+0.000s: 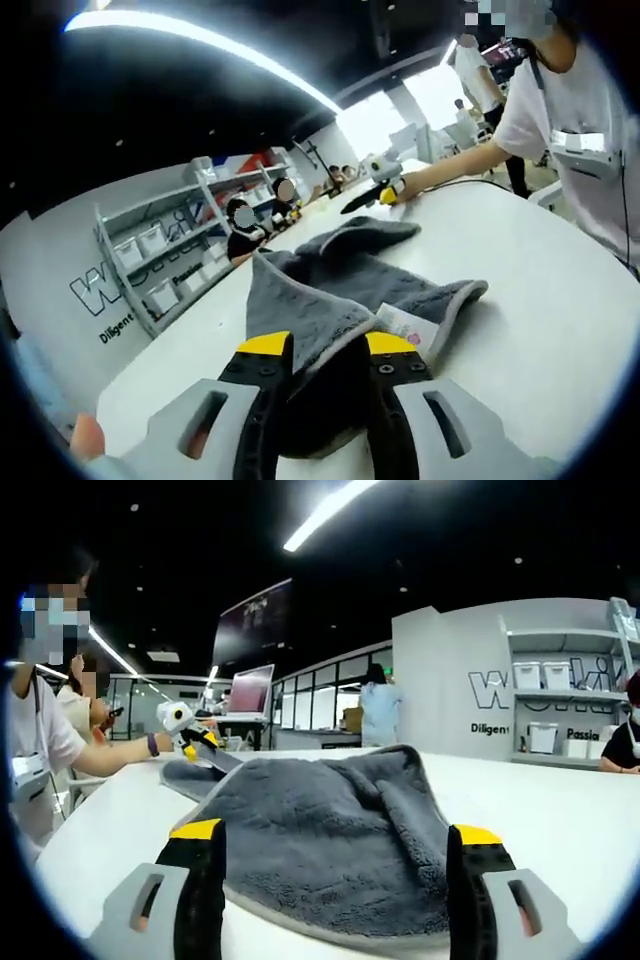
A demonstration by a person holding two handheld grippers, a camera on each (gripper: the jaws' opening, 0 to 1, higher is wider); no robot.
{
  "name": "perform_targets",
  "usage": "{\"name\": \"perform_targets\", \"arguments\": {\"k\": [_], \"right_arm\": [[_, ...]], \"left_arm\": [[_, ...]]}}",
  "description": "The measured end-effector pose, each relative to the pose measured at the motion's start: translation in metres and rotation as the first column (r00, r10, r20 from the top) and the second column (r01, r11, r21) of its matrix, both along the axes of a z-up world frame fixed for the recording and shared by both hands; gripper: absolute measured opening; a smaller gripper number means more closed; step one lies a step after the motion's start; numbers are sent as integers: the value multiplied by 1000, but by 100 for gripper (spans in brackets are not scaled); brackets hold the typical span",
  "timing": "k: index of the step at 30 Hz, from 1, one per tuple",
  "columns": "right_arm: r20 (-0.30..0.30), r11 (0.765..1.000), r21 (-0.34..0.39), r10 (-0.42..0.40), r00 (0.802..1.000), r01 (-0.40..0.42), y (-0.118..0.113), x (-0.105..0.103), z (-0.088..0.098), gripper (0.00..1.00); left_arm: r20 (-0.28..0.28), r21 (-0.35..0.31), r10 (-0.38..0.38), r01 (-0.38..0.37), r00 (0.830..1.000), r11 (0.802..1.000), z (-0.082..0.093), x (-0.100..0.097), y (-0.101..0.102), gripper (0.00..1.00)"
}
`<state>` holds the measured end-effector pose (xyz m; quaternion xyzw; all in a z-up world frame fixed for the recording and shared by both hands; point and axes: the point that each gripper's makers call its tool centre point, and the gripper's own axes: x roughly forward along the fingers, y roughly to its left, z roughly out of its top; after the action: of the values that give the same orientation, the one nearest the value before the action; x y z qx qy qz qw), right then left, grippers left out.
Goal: Fold the towel on the table until its edges align and the towel forms a compact rectangular stack.
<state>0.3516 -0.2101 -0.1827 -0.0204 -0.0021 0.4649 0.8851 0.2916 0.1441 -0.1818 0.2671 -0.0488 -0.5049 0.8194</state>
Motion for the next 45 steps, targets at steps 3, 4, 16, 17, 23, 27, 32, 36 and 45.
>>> {"name": "perform_targets", "arguments": {"k": [3,4,16,17,23,27,32,36,45], "right_arm": [[0,1000,-2,1,1000,-1,0,0,0,93],[0,1000,-2,1,1000,-1,0,0,-1,93],[-1,1000,1,-3,1000,3,1,-1,-1,92],[0,1000,-1,-3,1000,3,1,-1,-1,92],[-1,1000,-1,-4,1000,4,1,-1,-1,92],[-2,1000,-2,-5,1000,5,0,0,-1,92],[-2,1000,-5,-7,1000,7,-2,0,-1,92],[-3,1000,-5,-12,1000,12,-4,0,-1,91],[-3,1000,-6,-20,1000,20,-6,2,0,91]], "left_arm": [[-16,-15,-2,1,1000,1000,-1,1,0,21],[-24,-19,-1,1,1000,1000,-1,1,0,20],[-51,-64,14,-17,999,998,0,3,0,10],[-54,-70,15,-19,998,997,1,4,2,9],[-55,-105,32,-38,998,994,7,8,5,5],[-72,-150,39,-49,997,987,13,9,6,4],[-89,-235,56,-76,994,969,24,13,8,3],[-106,-267,100,-125,989,955,27,20,13,3],[-160,-359,202,-248,966,900,34,39,33,3]]}}
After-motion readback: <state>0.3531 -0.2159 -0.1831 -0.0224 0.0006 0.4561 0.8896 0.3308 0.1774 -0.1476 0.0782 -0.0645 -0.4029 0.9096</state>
